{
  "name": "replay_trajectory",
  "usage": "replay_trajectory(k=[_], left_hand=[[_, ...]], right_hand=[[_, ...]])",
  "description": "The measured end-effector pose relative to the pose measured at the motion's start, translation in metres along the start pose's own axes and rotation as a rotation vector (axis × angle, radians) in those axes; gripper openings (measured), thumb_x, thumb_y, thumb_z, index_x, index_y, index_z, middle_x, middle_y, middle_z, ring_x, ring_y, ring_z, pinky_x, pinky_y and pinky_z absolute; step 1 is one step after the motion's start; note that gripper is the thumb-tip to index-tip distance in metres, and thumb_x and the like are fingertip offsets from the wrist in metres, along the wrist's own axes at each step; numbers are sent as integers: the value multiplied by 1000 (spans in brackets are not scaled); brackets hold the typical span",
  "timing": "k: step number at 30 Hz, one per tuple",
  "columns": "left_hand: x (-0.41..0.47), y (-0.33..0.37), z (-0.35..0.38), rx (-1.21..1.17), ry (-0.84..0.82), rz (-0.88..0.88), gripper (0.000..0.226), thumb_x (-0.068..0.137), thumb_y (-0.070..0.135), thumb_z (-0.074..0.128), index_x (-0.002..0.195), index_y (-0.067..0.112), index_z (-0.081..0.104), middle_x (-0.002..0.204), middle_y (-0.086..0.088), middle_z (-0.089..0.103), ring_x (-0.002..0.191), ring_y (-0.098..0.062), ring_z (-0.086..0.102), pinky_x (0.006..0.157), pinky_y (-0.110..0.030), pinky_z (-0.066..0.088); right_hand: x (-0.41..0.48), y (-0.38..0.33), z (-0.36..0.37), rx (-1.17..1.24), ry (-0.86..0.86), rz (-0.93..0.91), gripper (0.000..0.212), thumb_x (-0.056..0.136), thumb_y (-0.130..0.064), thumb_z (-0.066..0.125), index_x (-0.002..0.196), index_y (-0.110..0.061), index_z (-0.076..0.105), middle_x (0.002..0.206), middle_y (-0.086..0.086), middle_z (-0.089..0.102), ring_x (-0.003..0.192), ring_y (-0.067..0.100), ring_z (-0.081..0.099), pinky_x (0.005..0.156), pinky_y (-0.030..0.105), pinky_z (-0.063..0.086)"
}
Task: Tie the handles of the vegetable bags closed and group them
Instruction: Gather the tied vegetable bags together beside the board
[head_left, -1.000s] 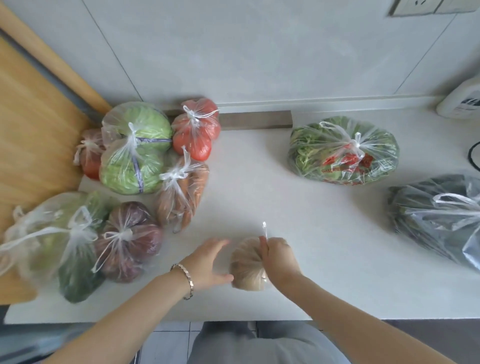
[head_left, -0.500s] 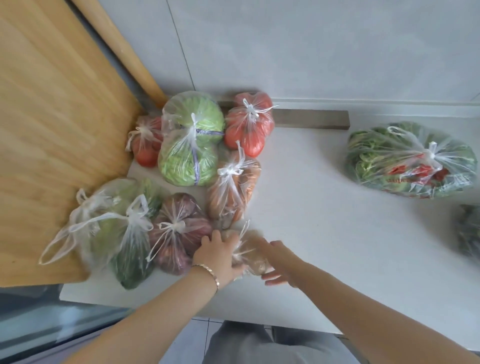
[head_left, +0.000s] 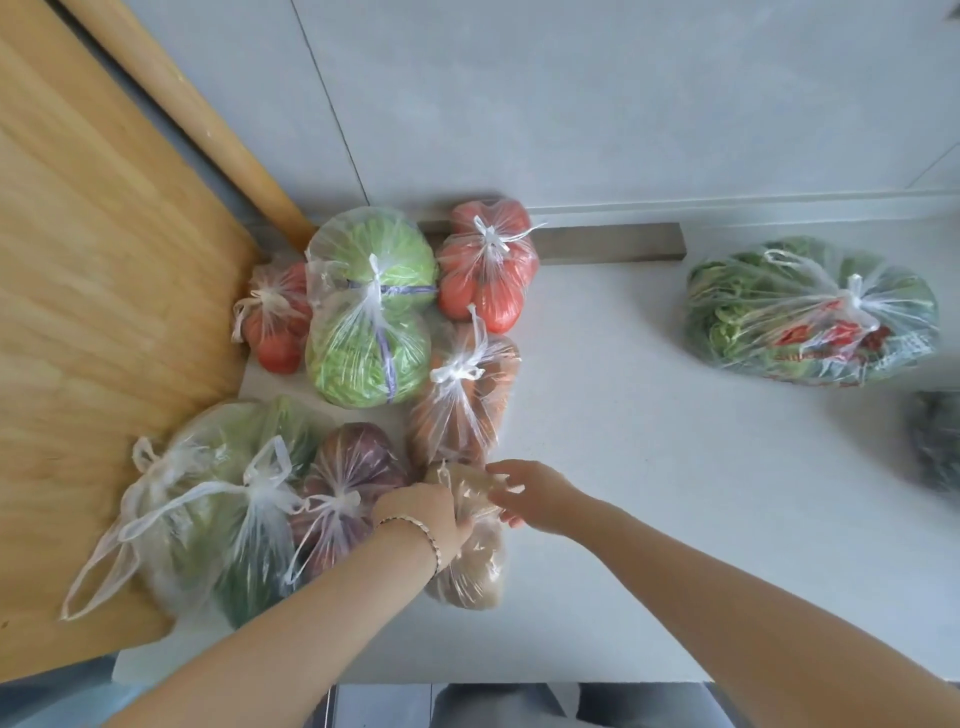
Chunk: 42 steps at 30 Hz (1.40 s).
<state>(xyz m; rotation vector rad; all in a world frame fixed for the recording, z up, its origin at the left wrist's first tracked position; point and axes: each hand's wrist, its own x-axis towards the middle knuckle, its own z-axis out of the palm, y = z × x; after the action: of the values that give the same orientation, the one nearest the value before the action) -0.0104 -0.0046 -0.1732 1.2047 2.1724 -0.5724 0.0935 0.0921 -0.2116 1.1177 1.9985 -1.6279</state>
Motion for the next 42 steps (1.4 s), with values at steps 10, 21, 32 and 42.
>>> replay_trajectory(k=[10,21,32,42], left_hand=[[39,172,-117,-75,271,376,35,93,29,38,123,13,41,124,-10,44,113,-30,48,82,-36,40],[126,395,-193,36,430,423,79,86,29,53,146,17,4,157,-6,-2,145,-25,1,116,-44,12],[140,404,-194,169,467,372,32,87,32,52,113,13,50,104,-6,65,104,-24,49,75,-32,39],[122,299,-196,-267,672,203,24,85,34,55,90,13,44,79,-10,61,77,-35,60,57,-30,34]], right_hand=[[-87,86,-229,-306,591,86,24,90,-14,47,105,-15,66,104,3,66,99,25,61,89,32,47],[-177,239,-392,-894,196,769,102,63,-51,73,142,-16,19,149,17,17,135,40,23,108,54,24],[-178,285,-410,-988,262,470,16,83,-12,39,76,-17,53,75,-5,54,77,16,58,73,26,47],[-181,233,-392,-602,381,496,20,82,-8,42,63,-15,44,66,-1,48,70,22,54,52,25,39]])
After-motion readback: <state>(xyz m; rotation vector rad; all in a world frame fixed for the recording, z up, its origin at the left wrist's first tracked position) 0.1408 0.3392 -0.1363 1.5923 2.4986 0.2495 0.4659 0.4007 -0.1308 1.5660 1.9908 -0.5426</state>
